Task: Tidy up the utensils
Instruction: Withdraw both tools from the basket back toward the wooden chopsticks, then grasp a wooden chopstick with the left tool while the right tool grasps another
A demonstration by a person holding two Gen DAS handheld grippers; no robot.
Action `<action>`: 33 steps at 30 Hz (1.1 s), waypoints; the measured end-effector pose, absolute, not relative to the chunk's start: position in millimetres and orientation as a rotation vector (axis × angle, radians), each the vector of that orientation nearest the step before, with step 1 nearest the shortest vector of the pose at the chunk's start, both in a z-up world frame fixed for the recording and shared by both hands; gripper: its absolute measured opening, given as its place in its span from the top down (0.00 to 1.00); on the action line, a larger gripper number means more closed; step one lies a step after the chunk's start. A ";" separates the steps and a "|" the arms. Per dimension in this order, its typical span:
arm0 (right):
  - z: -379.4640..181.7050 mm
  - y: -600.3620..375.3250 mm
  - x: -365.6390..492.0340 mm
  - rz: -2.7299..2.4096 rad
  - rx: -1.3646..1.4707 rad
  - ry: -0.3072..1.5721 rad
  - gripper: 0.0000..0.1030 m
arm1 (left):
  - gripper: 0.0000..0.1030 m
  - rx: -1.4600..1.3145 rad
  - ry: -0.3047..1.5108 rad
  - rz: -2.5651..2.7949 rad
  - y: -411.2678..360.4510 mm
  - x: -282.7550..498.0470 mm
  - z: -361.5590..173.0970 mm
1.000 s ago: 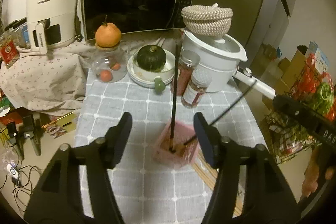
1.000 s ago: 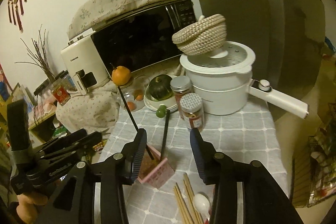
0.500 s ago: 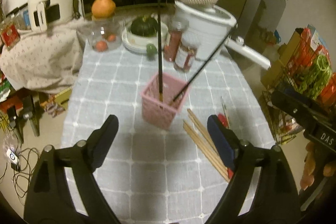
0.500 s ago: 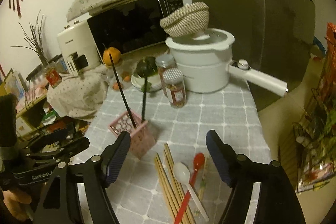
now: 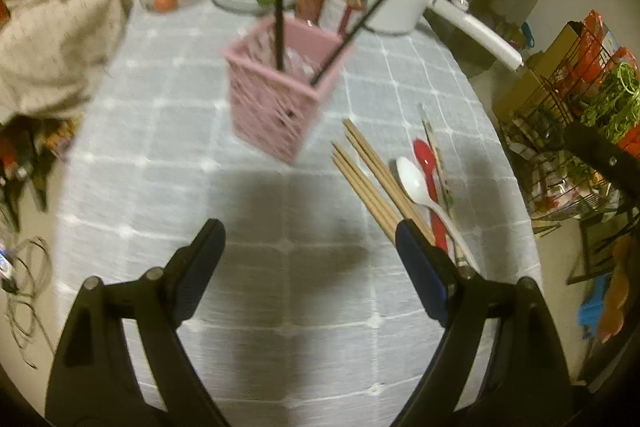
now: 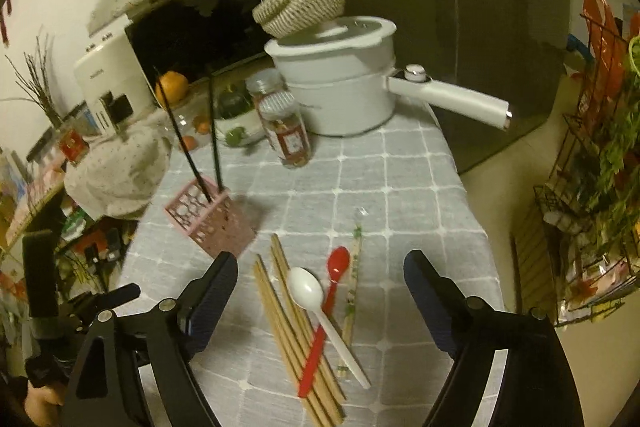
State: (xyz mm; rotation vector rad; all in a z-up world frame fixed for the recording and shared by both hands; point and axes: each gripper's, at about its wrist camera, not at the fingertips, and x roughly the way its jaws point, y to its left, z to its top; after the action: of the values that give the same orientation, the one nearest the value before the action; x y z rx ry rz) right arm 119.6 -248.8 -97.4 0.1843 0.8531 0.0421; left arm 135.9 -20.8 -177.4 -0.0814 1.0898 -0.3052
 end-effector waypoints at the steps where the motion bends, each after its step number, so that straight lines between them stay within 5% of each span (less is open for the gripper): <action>1: -101.4 -249.0 121.1 0.035 0.178 0.867 0.16 | 0.16 -0.094 1.108 -0.307 -25.7 137.0 -183.4; 4: -110.0 -250.3 124.5 0.024 0.176 0.901 0.16 | 0.35 -0.128 1.150 -0.318 -40.0 143.0 -199.2; 6: -112.2 -251.5 124.9 0.019 0.179 0.909 0.16 | 0.64 -0.150 1.190 -0.325 -48.3 149.2 -209.6; 8: -112.3 -252.2 124.6 0.018 0.177 0.910 0.16 | 0.79 -0.204 1.219 -0.335 -52.4 153.3 -217.4; 11: -114.4 -254.9 124.2 0.011 0.177 0.913 0.16 | 0.87 -0.274 1.259 -0.346 -61.8 159.5 -225.8; 33: -118.3 -266.1 125.2 -0.018 0.208 0.930 0.16 | 0.91 -0.302 1.308 -0.267 -80.2 166.8 -235.9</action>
State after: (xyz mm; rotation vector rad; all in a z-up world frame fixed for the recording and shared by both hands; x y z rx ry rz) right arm 125.2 -266.1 -118.3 0.2083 0.9297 -0.0177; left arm 166.8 -80.2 -235.9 -0.3025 1.3080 -0.2666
